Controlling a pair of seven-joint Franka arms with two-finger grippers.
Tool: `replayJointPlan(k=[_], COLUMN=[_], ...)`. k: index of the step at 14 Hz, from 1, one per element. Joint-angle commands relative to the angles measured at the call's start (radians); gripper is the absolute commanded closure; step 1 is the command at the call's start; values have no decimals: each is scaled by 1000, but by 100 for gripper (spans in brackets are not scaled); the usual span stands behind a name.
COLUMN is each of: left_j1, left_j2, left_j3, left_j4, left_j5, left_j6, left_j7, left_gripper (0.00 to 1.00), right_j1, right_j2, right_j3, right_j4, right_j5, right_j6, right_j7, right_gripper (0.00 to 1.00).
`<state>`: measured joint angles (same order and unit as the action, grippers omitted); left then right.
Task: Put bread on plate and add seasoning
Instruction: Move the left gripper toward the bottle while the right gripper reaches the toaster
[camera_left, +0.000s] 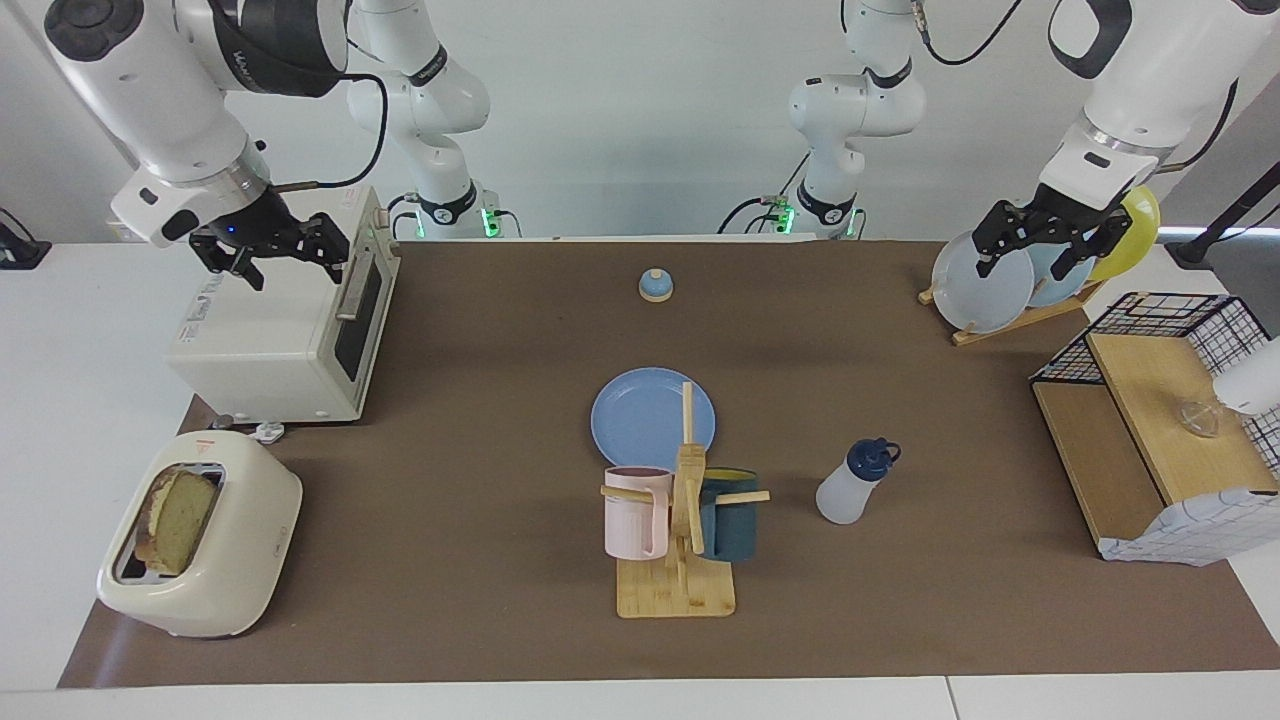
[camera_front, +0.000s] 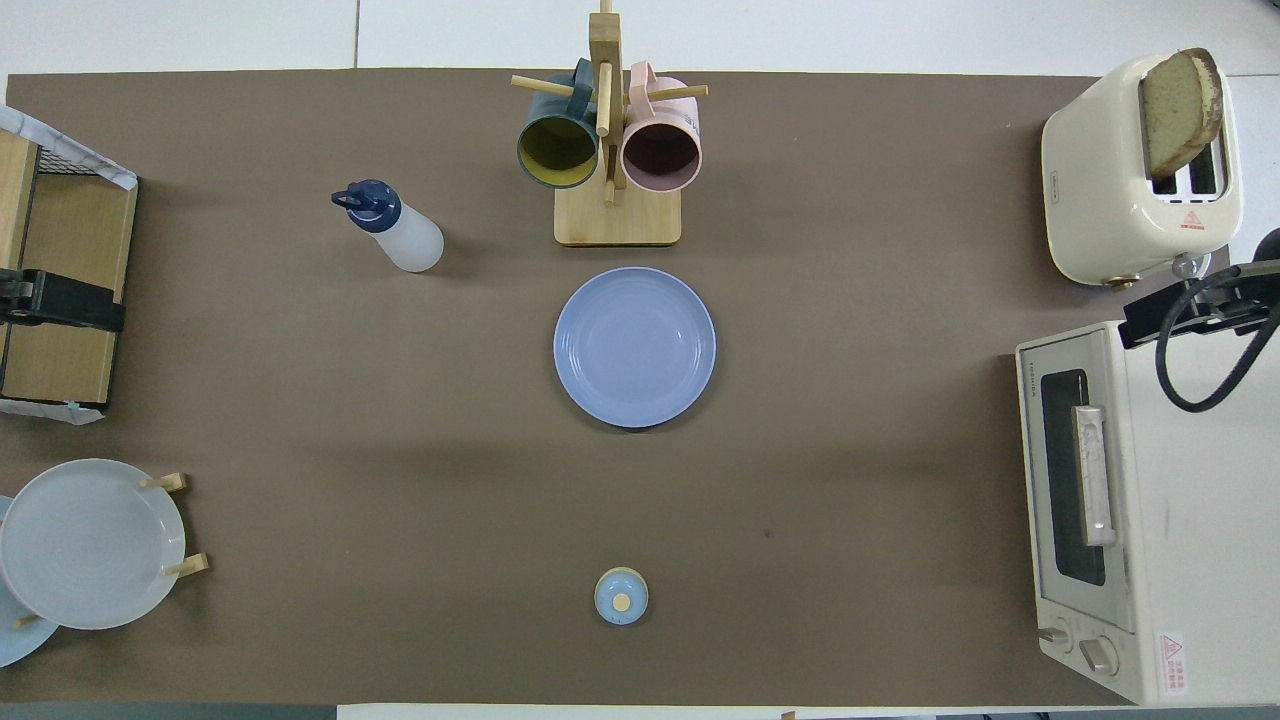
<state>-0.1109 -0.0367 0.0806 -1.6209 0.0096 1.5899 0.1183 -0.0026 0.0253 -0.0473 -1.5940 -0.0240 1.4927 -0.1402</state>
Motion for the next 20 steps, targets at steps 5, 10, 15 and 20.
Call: replayJointPlan(k=[5,10,15,20], left_j1=[-1,11,-13,-104], left_j2=[-22,-34,-40,-210], left_j3=[2,4,-5,-8], left_j4=[-20,-43,-76,-460], left_j5=[-10,-7,-11,-43], left_j6=[-8,-13,71,475], left_j7=[-8,-14,-2,-78], left_gripper=[0,0,0,0], right_j1=[-5,-10,-20,-37], right_j2=[4,1,2,-27], right_j3=[6,6,4,3], right_j4=[14,6,-32,-144], right_j5=[19,18,15,3], right_j6=[-6,105,288,478], right_j7=[14,7,16,-86], right_gripper=[0,0,0,0])
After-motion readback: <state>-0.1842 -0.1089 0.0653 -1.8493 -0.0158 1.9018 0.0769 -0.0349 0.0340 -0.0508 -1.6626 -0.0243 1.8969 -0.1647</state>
